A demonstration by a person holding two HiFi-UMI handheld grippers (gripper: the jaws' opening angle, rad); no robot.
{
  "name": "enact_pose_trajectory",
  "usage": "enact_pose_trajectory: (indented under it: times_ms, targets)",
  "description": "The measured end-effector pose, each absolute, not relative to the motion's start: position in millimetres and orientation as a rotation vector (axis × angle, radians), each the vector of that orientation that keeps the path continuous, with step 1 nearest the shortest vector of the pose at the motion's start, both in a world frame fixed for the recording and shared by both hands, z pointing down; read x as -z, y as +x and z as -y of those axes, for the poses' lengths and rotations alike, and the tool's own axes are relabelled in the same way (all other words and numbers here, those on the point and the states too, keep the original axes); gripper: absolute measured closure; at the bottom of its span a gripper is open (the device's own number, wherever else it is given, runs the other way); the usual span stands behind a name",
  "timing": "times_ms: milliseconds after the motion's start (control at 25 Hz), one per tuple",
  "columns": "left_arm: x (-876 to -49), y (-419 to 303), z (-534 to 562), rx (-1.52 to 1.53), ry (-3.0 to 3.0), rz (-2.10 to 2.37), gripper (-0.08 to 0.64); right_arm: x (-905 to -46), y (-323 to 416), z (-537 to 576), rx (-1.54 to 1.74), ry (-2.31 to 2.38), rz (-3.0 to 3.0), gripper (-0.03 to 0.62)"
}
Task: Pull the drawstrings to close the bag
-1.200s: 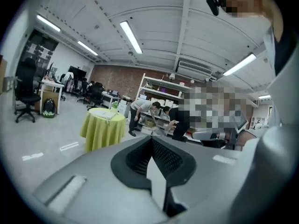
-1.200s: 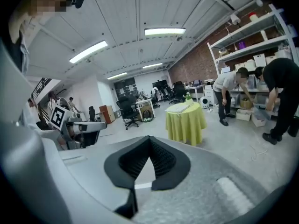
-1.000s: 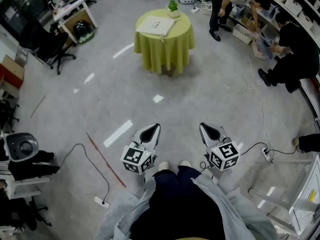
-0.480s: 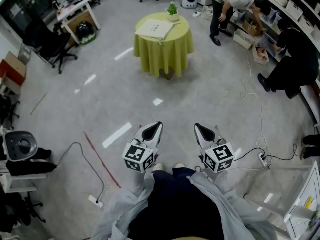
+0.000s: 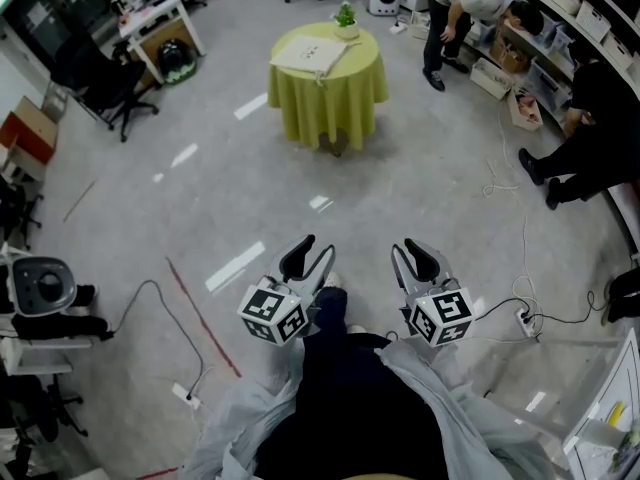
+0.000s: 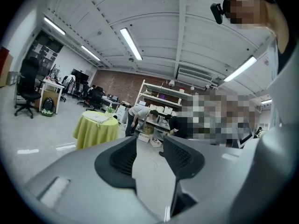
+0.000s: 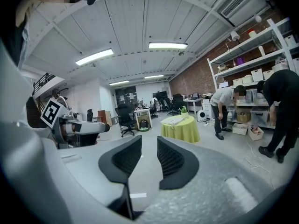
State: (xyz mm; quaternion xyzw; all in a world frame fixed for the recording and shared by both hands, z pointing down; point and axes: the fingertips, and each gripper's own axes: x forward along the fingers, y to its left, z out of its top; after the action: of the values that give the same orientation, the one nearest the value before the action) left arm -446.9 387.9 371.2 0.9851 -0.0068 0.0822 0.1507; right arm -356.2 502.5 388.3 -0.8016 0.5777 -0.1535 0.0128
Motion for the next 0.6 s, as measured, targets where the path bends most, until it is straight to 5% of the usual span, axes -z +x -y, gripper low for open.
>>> enact_pose_trajectory:
  times_ms: [600]
  targets:
    - [-361.0,-338.3,-295.8,-0.245,2.868,-0.045,0.323,-376.3,-257.4,-406.5,0.440,-2.512,-1.755,0.471]
